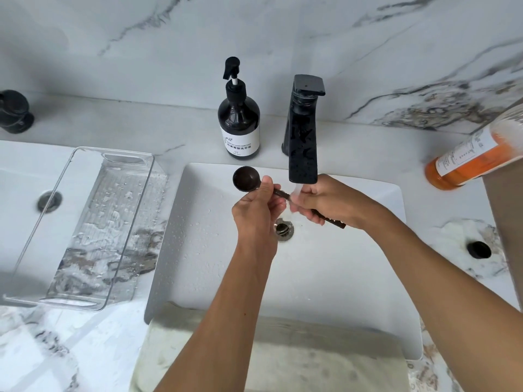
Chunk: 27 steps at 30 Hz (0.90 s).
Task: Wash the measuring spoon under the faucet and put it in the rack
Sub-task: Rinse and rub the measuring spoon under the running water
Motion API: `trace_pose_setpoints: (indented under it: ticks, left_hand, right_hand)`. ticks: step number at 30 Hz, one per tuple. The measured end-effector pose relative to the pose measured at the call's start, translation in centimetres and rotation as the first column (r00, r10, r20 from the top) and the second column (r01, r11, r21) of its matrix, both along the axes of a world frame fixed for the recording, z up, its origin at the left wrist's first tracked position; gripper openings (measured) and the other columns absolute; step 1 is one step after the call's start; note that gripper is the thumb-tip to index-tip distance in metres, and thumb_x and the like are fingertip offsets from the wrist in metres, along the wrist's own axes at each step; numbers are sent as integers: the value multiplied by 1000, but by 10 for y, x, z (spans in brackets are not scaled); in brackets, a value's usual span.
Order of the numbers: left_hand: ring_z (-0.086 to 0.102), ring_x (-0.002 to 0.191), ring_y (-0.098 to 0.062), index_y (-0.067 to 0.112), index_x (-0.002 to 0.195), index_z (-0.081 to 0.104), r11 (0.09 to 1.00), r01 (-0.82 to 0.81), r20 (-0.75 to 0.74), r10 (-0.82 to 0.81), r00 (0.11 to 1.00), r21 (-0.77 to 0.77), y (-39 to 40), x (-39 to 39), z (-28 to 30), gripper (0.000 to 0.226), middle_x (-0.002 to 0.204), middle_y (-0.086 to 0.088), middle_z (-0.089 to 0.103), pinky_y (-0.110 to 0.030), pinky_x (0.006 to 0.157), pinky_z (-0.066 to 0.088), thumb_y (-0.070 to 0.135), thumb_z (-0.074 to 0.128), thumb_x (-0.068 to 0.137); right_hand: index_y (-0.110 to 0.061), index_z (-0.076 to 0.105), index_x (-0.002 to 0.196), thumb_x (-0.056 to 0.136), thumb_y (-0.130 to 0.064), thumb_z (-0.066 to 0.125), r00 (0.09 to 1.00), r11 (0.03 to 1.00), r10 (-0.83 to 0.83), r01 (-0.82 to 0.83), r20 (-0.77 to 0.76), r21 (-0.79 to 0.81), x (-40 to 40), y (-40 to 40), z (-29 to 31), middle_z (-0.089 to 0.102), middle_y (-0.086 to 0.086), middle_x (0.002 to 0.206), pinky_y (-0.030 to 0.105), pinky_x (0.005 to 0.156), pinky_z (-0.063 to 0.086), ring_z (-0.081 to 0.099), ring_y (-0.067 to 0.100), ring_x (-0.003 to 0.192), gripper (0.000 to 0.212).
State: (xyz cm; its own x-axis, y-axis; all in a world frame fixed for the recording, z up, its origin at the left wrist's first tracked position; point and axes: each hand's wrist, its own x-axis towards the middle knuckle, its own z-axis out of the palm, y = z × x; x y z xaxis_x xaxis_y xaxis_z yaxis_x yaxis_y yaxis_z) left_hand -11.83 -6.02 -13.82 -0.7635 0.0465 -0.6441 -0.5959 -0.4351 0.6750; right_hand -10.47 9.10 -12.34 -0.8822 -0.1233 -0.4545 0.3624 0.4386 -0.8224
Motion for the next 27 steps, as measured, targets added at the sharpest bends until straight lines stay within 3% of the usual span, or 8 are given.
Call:
trace_pose_setpoints:
  ticks: [2,4,7,11,15,20,24,27]
  left_hand:
    - [63,57,-10,2,81,73,1000,20,4,-20,1000,-5,2,0,1,26,65,-5,68,-19,62,56,25,70,93]
    - [65,58,-10,3,78,72,1000,23,1,-23,1000,0,3,-1,2,25,65,-3,70,-20,62,56,24,70,93]
    - [60,55,-12,1,79,72,1000,4,-4,-4,1000,-3,-1,-5,0,26,64,-6,67,-20,62,56,24,70,92]
    - [61,54,-10,5,73,74,1000,22,6,-22,1000,5,0,-1,-2,27,63,-4,67,-20,62,56,23,70,93]
    - [60,53,-10,2,78,72,1000,-18,5,18,1000,8,-2,-7,0,25,61,-4,67,-19,61,56,24,72,91]
    - [60,53,-10,4,73,72,1000,2,-9,-2,1000,9,3,-7,1,26,61,-4,68,-19,60,56,22,71,92]
    - [58,52,-10,3,75,71,998,-55,-11,55,998,14,-2,-13,0,24,61,-3,66,-19,62,56,21,71,91]
    - [59,56,-11,2,76,69,997,-72,4,72,997,28,-3,-14,-2,22,63,-4,65,-20,64,57,18,72,90]
  right_hand:
    - [-11,56,65,98,-41,55,1000,996,-28,29,-13,83,-1,-4,-1,53,-1,52,27,46,38,44,17,45,45]
    - [-13,55,66,98,-41,56,999,997,-26,29,-38,76,-2,-6,-1,51,-11,46,25,43,35,42,14,42,42]
    - [-3,62,78,100,-30,56,1000,999,5,-6,-7,-37,-1,0,-1,53,4,60,30,50,39,46,19,52,35]
    - [-7,59,66,97,-52,52,1000,995,-26,26,-9,92,-2,-5,-1,50,4,49,26,44,41,47,17,43,56]
    - [3,62,80,101,-28,55,999,1000,6,-6,-37,0,-3,-2,3,51,3,55,29,49,41,46,15,45,39]
    - [-2,60,71,96,-49,56,998,993,-57,59,-26,99,-4,-5,6,48,-3,44,26,45,38,43,14,39,53]
    - [1,65,84,98,-25,56,1000,1000,-6,6,-11,17,-4,1,9,55,2,59,28,48,39,48,16,50,31]
    - [0,63,78,97,-37,58,998,994,-55,56,-4,92,-5,-1,6,54,-3,50,19,43,36,44,12,43,42]
